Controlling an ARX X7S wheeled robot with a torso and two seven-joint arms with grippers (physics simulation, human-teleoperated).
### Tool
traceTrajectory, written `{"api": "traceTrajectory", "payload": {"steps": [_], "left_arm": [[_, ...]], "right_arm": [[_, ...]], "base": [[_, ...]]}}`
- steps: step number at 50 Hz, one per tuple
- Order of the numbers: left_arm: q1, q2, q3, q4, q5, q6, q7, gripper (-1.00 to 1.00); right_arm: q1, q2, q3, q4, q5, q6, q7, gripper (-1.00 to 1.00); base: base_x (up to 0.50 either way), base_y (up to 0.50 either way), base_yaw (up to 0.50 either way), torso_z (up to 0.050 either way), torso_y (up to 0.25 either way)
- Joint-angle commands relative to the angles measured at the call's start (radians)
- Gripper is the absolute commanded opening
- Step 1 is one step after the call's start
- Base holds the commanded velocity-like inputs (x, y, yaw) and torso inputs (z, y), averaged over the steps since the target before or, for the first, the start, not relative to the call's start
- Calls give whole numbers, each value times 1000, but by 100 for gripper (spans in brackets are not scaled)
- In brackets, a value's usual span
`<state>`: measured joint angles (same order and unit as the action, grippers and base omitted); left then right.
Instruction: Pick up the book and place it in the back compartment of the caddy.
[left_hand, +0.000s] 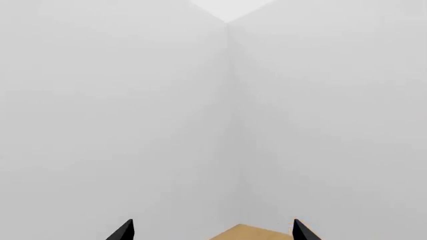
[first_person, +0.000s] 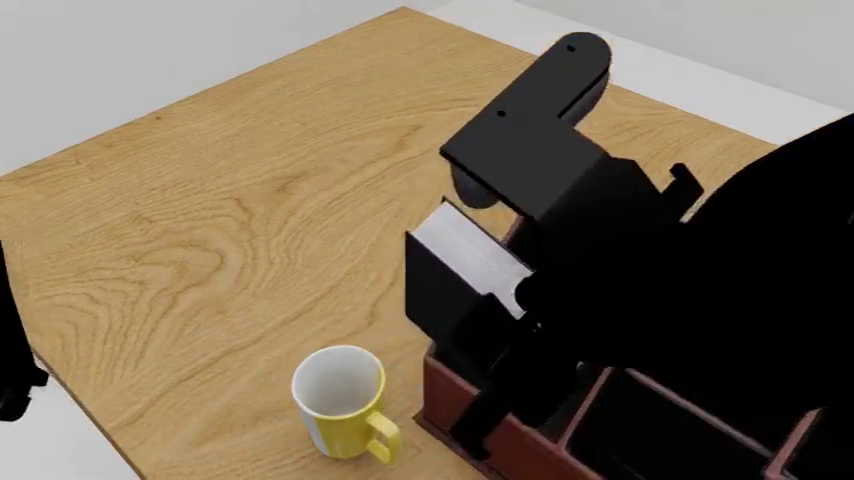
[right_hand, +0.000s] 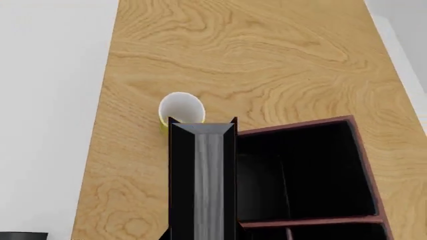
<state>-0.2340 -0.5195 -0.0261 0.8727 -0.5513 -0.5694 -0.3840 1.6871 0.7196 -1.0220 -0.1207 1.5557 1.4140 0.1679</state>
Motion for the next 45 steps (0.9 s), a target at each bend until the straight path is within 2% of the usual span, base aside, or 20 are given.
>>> {"api": "traceTrajectory", "payload": {"steps": [1,7,26,45], "left_arm": [[8,10,-6,2,16,21,-19,100],[-6,2,12,10,26,-21,-45,100],[-56,26,26,-46,36,4,-50,100],[-82,24,36,-49,39,-21,-75,100]], "right_arm": [[89,63,-13,5,-160,-22,-211,-100],[135,83,-30,54,-255,-72,-307,-100],[232,114,-185,254,-509,-183,-624,-100],[251,147,-243,281,-540,-148,-697,-100]], "base": [[0,0,0,0,0],[0,0,0,0,2],[0,0,0,1,1],[0,0,0,0,1]]}}
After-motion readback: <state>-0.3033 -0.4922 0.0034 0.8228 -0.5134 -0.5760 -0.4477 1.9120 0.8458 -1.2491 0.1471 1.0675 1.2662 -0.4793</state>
